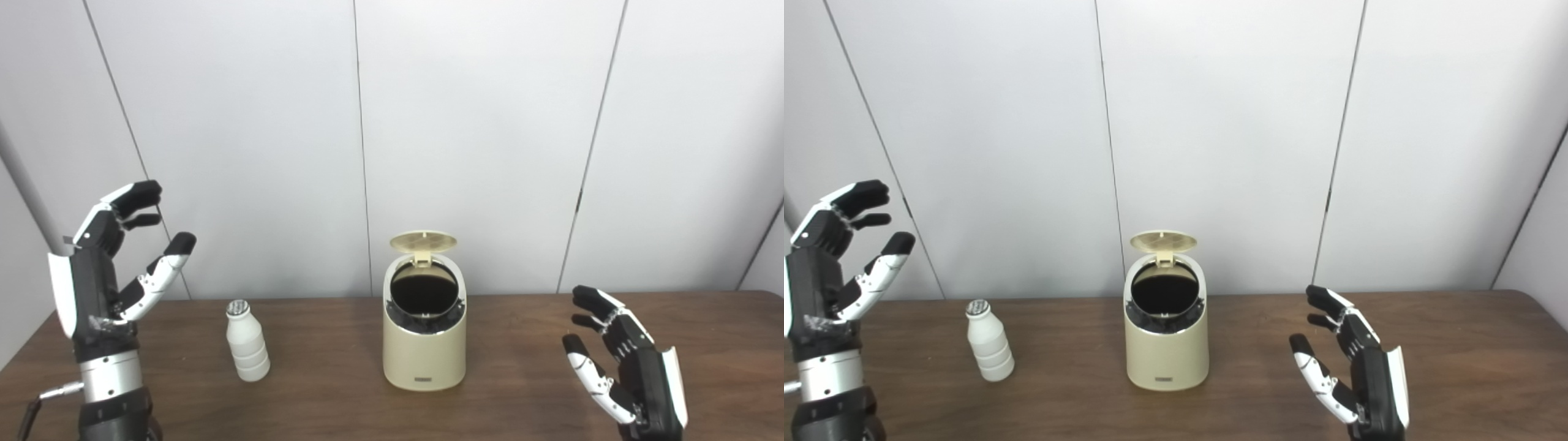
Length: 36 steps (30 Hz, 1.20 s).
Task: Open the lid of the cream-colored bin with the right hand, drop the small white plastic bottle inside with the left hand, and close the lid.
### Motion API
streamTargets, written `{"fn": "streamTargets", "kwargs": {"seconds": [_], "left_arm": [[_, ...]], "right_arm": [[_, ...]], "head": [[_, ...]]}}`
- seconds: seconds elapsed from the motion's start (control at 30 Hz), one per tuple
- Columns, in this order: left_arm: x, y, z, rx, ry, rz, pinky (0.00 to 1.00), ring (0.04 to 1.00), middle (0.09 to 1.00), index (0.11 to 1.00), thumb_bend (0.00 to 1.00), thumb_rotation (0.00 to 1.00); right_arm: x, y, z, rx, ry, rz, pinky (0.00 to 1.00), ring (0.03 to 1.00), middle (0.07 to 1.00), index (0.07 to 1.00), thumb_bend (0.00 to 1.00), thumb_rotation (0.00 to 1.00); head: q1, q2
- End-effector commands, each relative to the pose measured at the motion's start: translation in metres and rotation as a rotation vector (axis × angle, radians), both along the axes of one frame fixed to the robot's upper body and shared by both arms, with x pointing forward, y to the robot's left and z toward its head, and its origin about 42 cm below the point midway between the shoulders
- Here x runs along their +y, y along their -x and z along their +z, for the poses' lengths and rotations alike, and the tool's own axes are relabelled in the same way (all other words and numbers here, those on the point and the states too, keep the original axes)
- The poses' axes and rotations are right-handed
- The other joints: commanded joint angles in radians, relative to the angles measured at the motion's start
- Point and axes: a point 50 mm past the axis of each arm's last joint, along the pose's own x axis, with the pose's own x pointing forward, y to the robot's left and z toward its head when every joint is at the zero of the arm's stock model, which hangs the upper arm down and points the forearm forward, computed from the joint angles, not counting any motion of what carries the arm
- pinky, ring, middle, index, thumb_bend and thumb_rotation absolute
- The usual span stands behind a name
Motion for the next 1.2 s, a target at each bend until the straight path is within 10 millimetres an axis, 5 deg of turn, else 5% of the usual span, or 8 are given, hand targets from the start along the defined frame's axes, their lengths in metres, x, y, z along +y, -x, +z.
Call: {"fn": "streamTargets", "kwargs": {"seconds": [0.0, 0.3, 0.77, 1.17], "left_arm": [[0.011, 0.000, 0.025, -0.064, -0.028, 0.003, 0.64, 0.750, 0.729, 0.711, 0.90, 0.41], [0.027, -0.007, 0.005, 0.106, 0.025, -0.089, 0.67, 0.796, 0.787, 0.788, 1.00, 0.23], [0.040, -0.025, -0.054, 0.434, 0.057, -0.196, 0.90, 0.905, 0.886, 0.893, 1.00, 0.42], [0.026, -0.013, -0.093, 0.524, 0.080, -0.220, 0.84, 0.876, 0.857, 0.872, 1.00, 0.41]], "right_arm": [[0.001, -0.001, 0.015, -0.069, 0.022, 0.004, 0.70, 0.795, 0.792, 0.753, 0.16, 0.34], [0.002, -0.003, 0.009, -0.064, 0.025, 0.016, 0.71, 0.806, 0.798, 0.759, 0.17, 0.39], [0.001, -0.004, 0.005, -0.065, 0.022, 0.015, 0.69, 0.790, 0.791, 0.753, 0.17, 0.40], [0.000, -0.005, 0.008, -0.065, 0.021, 0.003, 0.67, 0.776, 0.780, 0.749, 0.17, 0.39]], "head": [[0.004, 0.001], [0.003, 0.001], [0.004, 0.009], [0.015, 0.008]]}}
